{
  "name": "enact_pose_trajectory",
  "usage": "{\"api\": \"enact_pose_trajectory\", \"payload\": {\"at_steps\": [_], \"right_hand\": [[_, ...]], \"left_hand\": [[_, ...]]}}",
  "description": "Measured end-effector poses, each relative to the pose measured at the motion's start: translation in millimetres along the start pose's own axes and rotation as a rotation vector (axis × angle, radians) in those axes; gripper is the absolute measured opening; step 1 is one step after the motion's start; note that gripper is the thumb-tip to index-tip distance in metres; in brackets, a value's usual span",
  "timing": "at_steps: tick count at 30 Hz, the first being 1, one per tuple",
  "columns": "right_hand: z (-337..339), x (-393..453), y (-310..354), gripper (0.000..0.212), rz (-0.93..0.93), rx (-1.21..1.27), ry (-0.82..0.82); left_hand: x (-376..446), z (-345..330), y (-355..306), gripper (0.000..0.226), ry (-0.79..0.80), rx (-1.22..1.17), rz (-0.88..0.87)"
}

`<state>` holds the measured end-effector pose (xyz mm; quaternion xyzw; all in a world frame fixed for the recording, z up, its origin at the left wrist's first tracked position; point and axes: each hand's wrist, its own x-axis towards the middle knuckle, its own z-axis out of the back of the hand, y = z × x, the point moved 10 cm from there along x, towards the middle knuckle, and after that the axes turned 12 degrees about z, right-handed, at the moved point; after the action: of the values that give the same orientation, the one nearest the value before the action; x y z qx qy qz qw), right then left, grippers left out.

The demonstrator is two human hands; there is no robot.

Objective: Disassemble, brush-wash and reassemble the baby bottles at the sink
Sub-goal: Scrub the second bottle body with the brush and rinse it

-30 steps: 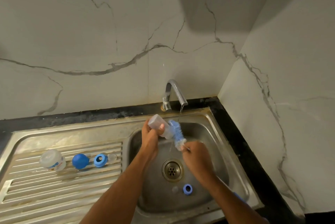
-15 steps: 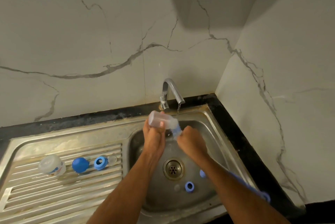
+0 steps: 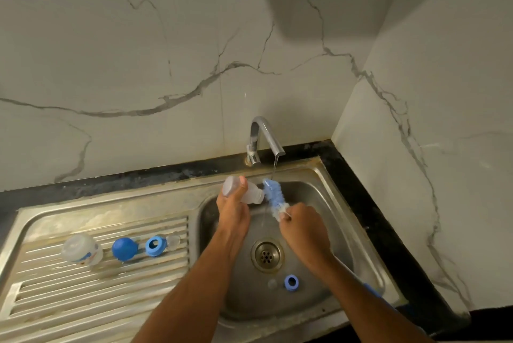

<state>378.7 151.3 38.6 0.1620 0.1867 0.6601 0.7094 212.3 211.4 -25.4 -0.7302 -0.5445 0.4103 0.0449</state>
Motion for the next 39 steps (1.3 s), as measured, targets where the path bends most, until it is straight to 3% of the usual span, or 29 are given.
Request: {"api": "enact_pose_trajectory", "payload": {"at_steps": [4, 9, 12, 16, 19, 21, 24, 30, 34, 39], "right_hand": [[-5, 6, 13, 0.015, -0.005, -0.024, -0.011], [-17, -5, 26, 0.010, 0.039, -0.018, 0.010], [-15, 1, 30, 0.010, 0.073, -0.021, 0.023], [-1, 20, 35, 0.013, 0.063, -0.005, -0.031], [-10, 8, 39, 0.013, 0.104, -0.033, 0.022], [-10, 11, 34, 0.014, 0.095, -0.034, 0.019], [3, 26, 33, 0.014, 0.065, 0.005, -0.072], [-11, 10, 31, 0.017, 0.080, -0.011, 0.015], [2, 32, 35, 0.018, 0.039, 0.023, -0.066], [-23, 5, 34, 0.014, 0.038, 0.004, 0.077]], "left_hand": [[-3, 10, 13, 0.033, -0.055, -0.027, 0.022], [1, 16, 13, 0.045, -0.104, -0.099, 0.027], [0, 11, 14, 0.036, -0.075, -0.151, 0.067], [-3, 0, 16, 0.013, 0.017, -0.042, -0.004], [3, 6, 11, 0.033, -0.063, -0.108, 0.013], [3, 0, 7, 0.051, -0.033, -0.088, 0.015], [-3, -10, 8, 0.036, -0.003, -0.027, -0.029], [4, -4, -3, 0.044, -0.040, -0.076, -0.049], [-1, -7, 10, 0.033, -0.039, -0.091, -0.038], [8, 2, 7, 0.034, -0.132, -0.152, 0.017]]}}
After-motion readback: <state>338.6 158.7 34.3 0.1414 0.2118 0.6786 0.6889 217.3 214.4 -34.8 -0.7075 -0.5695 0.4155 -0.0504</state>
